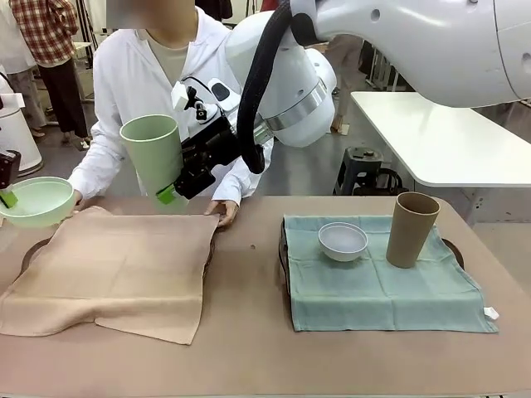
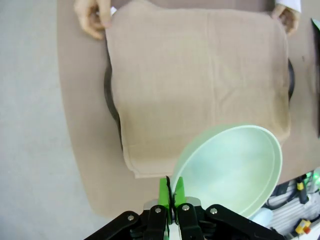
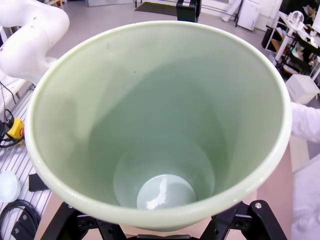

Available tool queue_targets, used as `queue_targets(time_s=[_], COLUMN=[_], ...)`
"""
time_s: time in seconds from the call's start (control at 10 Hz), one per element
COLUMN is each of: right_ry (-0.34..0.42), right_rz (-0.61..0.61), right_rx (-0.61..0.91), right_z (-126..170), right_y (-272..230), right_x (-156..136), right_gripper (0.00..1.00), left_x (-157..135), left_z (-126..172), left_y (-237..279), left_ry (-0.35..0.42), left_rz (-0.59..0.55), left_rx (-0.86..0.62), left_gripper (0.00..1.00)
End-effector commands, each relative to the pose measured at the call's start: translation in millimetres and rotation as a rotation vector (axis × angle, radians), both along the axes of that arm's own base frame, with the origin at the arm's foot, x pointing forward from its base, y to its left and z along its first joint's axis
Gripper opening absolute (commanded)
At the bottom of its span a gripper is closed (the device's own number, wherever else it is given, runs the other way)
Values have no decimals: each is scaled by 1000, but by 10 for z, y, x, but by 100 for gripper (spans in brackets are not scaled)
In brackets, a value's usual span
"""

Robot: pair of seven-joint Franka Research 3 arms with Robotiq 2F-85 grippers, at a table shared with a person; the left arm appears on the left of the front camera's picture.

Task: Set up a tray with a mat and arrange the tableware.
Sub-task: Place the Picnic Bowl and Reusable plastic cup back onto the Handle tray in front of the human's position.

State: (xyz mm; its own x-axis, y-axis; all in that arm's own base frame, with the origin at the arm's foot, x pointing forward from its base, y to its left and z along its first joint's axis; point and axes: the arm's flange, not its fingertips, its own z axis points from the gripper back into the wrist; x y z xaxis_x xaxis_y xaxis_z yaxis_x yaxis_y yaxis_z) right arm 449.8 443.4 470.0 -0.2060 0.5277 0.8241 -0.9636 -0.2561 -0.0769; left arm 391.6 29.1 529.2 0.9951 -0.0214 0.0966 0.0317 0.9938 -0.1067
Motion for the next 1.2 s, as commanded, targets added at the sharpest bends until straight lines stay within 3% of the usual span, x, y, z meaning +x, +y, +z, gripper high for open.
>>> queue_targets(time_s=[0.0,1.1], right_ry=[-1,-1], right_rz=[1,1], right_rx=[5,5], right_z=[21,21], right_y=[-18,-18], right_x=[-21,-21], right_gripper=[0,0], left_x=[15,15], left_z=[3,3], left_y=[2,2], left_ry=[-5,-5], left_rz=[-5,-5], left_rx=[1,1], left_gripper=[0,0])
